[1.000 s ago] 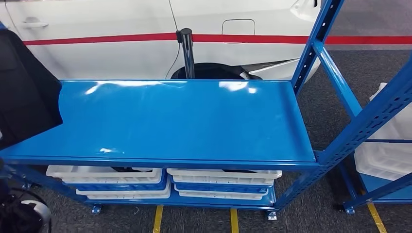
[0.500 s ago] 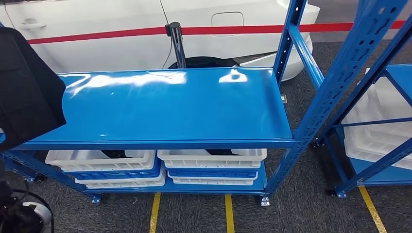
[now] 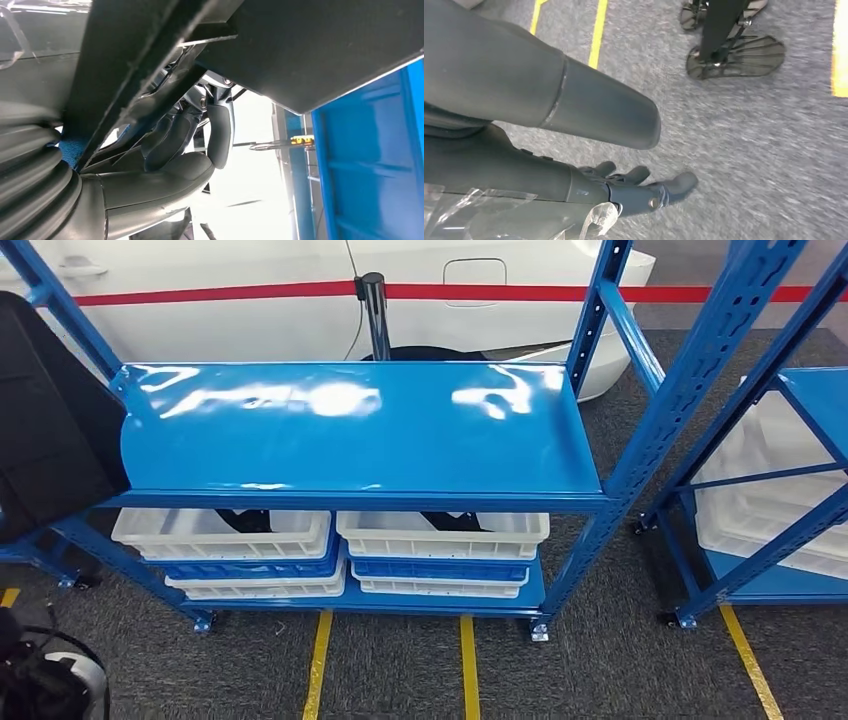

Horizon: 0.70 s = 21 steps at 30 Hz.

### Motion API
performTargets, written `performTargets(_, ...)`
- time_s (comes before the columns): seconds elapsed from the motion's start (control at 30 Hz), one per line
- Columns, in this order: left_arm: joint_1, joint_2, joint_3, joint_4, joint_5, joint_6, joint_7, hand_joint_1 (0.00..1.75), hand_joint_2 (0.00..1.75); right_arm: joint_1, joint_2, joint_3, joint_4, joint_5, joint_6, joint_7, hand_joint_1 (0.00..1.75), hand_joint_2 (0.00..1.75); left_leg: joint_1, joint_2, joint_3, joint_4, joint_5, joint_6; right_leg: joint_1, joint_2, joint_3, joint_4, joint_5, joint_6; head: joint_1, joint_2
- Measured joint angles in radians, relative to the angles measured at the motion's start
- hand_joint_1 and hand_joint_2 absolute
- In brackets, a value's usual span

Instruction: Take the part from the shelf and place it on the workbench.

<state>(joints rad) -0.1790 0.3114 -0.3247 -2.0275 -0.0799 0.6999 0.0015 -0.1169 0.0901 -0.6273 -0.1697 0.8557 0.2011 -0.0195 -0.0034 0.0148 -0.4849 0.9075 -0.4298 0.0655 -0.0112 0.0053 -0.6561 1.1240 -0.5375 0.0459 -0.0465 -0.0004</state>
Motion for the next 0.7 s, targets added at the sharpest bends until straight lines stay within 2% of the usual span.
performTargets(0.03, 0.001, 0.000, 0.000, 0.000, 0.000, 0.000, 0.000, 1.75, 1.75, 0.000, 0.000, 0.000, 0.000, 0.000, 0.001, -0.003, 0.00, 0.00, 0.000, 0.000, -0.014, 0.001, 0.011, 0.001, -0.002, 0.000, -0.016, 0.067, -0.036, 0.004, 0.001, 0.000)
performTargets(0.07, 0.002, -0.001, -0.001, 0.000, 0.000, 0.000, 0.001, 1.75, 1.75, 0.000, -0.001, 0.000, 0.000, 0.000, 0.001, -0.008, 0.00, 0.00, 0.001, 0.000, -0.029, 0.002, 0.022, 0.000, -0.003, 0.000, -0.023, 0.121, -0.050, 0.008, 0.002, 0.000)
performTargets(0.1, 0.003, -0.001, -0.001, 0.000, 0.000, 0.000, 0.002, 1.75, 1.75, 0.000, -0.002, 0.000, 0.000, -0.001, 0.001, -0.015, 0.00, 0.00, 0.002, 0.000, -0.043, 0.005, 0.032, -0.003, -0.006, 0.000, -0.016, 0.145, -0.039, 0.013, 0.002, 0.000)
performTargets(0.13, 0.005, -0.001, -0.001, 0.000, -0.001, 0.000, 0.003, 1.75, 1.75, 0.000, -0.003, 0.000, 0.000, -0.002, 0.001, -0.022, 0.00, 0.00, 0.004, 0.000, -0.057, 0.009, 0.040, -0.007, -0.009, 0.000, 0.008, 0.134, -0.010, 0.017, 0.002, 0.000)
performTargets(0.17, 0.006, -0.001, -0.001, 0.000, -0.001, 0.000, 0.004, 1.75, 1.75, -0.001, -0.004, 0.000, 0.000, -0.004, 0.001, -0.028, 0.00, 0.00, 0.007, 0.000, -0.071, 0.016, 0.047, -0.013, -0.013, 0.000, 0.050, 0.087, 0.021, 0.022, 0.002, 0.000)
performTargets(0.2, 0.006, -0.001, -0.001, 0.000, -0.001, 0.000, 0.005, 1.75, 1.75, -0.002, -0.004, 0.000, 0.000, -0.006, 0.001, -0.030, 0.00, 0.00, 0.008, 0.000, -0.085, 0.027, 0.052, -0.018, -0.017, 0.000, 0.102, 0.016, 0.037, 0.027, 0.003, 0.000)
performTargets(0.23, 0.006, -0.001, 0.000, 0.000, -0.001, 0.000, 0.005, 1.75, 1.75, -0.002, -0.005, 0.000, 0.000, -0.006, 0.001, -0.027, 0.00, 0.00, 0.008, 0.001, -0.098, 0.039, 0.056, -0.024, -0.018, 0.001, 0.150, -0.057, 0.038, 0.027, 0.002, 0.000)
performTargets(0.27, 0.007, -0.001, 0.000, 0.000, -0.001, 0.000, 0.005, 1.75, 1.75, -0.003, -0.005, 0.000, 0.000, -0.004, 0.001, -0.026, 0.00, 0.00, 0.007, 0.001, -0.111, 0.051, 0.061, -0.031, -0.018, 0.003, 0.182, -0.112, 0.028, 0.023, 0.002, 0.000)
performTargets(0.3, 0.008, -0.001, 0.001, 0.000, -0.003, 0.001, 0.005, 1.75, 1.75, -0.003, -0.005, -0.001, 0.000, -0.001, 0.001, -0.031, 0.00, 0.00, 0.006, 0.002, -0.121, 0.058, 0.067, -0.037, -0.016, 0.004, 0.196, -0.143, 0.017, 0.016, 0.001, 0.000)
performTargets(0.37, 0.015, -0.001, 0.005, 0.000, -0.015, 0.001, 0.005, 1.75, 1.75, -0.001, -0.005, 0.000, 0.000, 0.006, 0.001, -0.068, 0.00, 0.00, 0.010, 0.001, -0.131, 0.061, 0.080, -0.048, -0.013, 0.003, 0.186, -0.151, 0.020, -0.006, 0.000, 0.000)
performTargets(0.4, 0.022, -0.001, 0.009, 0.000, -0.024, 0.001, 0.007, 1.75, 1.75, 0.000, -0.005, 0.000, 0.000, 0.009, 0.001, -0.092, 0.00, 0.00, 0.013, 0.000, -0.136, 0.068, 0.070, -0.053, -0.012, 0.002, 0.179, -0.151, 0.028, -0.016, 0.000, 0.000)
performTargets(0.43, 0.029, -0.001, 0.014, 0.000, -0.031, 0.001, 0.010, 1.75, 1.75, 0.001, -0.005, 0.000, 0.000, 0.014, 0.001, -0.113, 0.00, 0.00, 0.016, -0.001, -0.146, 0.093, 0.041, -0.058, -0.012, -0.001, 0.170, -0.151, 0.038, -0.025, -0.001, 0.000)
performTargets(0.47, 0.037, -0.001, 0.019, -0.001, -0.036, 0.001, 0.013, 1.75, 1.75, 0.002, -0.005, 0.000, 0.000, 0.017, 0.001, -0.126, 0.00, 0.00, 0.017, -0.002, -0.161, 0.136, -0.004, -0.063, -0.013, -0.003, 0.160, -0.152, 0.048, -0.032, -0.002, 0.000)
performTargets(0.53, 0.051, -0.001, 0.032, -0.002, -0.040, 0.001, 0.019, 1.75, 1.75, 0.001, -0.006, 0.000, 0.000, 0.019, 0.001, -0.132, 0.00, 0.00, 0.018, -0.002, -0.194, 0.270, -0.101, -0.069, -0.010, -0.004, 0.135, -0.152, 0.068, -0.039, -0.005, 0.000)
performTargets(0.57, 0.057, -0.001, 0.038, -0.002, -0.041, 0.001, 0.020, 1.75, 1.75, 0.001, -0.008, 0.000, 0.000, 0.017, 0.001, -0.131, 0.00, 0.00, 0.018, -0.003, -0.202, 0.326, -0.124, -0.070, -0.008, -0.004, 0.122, -0.151, 0.078, -0.040, -0.006, 0.000)
performTargets(0.6, 0.063, -0.001, 0.043, -0.002, -0.041, 0.001, 0.022, 1.75, 1.75, 0.001, -0.008, 0.000, 0.000, 0.015, 0.001, -0.130, 0.00, 0.00, 0.017, -0.003, -0.198, 0.357, -0.126, -0.068, -0.006, -0.004, 0.108, -0.151, 0.088, -0.040, -0.006, 0.000)
performTargets(0.63, 0.067, 0.000, 0.047, -0.002, -0.041, 0.002, 0.024, 1.75, 1.75, 0.001, -0.009, 0.000, 0.000, 0.013, 0.001, -0.130, 0.00, 0.00, 0.016, -0.003, -0.177, 0.351, -0.107, -0.064, -0.004, -0.004, 0.096, -0.150, 0.098, -0.040, -0.006, 0.000)
performTargets(0.67, 0.070, 0.000, 0.052, -0.003, -0.040, 0.002, 0.025, 1.75, 1.75, 0.001, -0.010, 0.000, 0.000, 0.011, 0.001, -0.129, 0.00, 0.00, 0.013, -0.003, -0.137, 0.307, -0.080, -0.056, -0.002, -0.004, 0.085, -0.150, 0.108, -0.039, -0.006, 0.000)
performTargets(0.7, 0.072, 0.000, 0.057, -0.005, -0.039, 0.002, 0.025, 1.75, 1.75, 0.000, -0.010, 0.000, 0.000, 0.010, 0.001, -0.127, 0.00, 0.00, 0.008, -0.004, -0.082, 0.236, -0.058, -0.045, -0.001, -0.004, 0.076, -0.150, 0.117, -0.039, -0.006, 0.000)
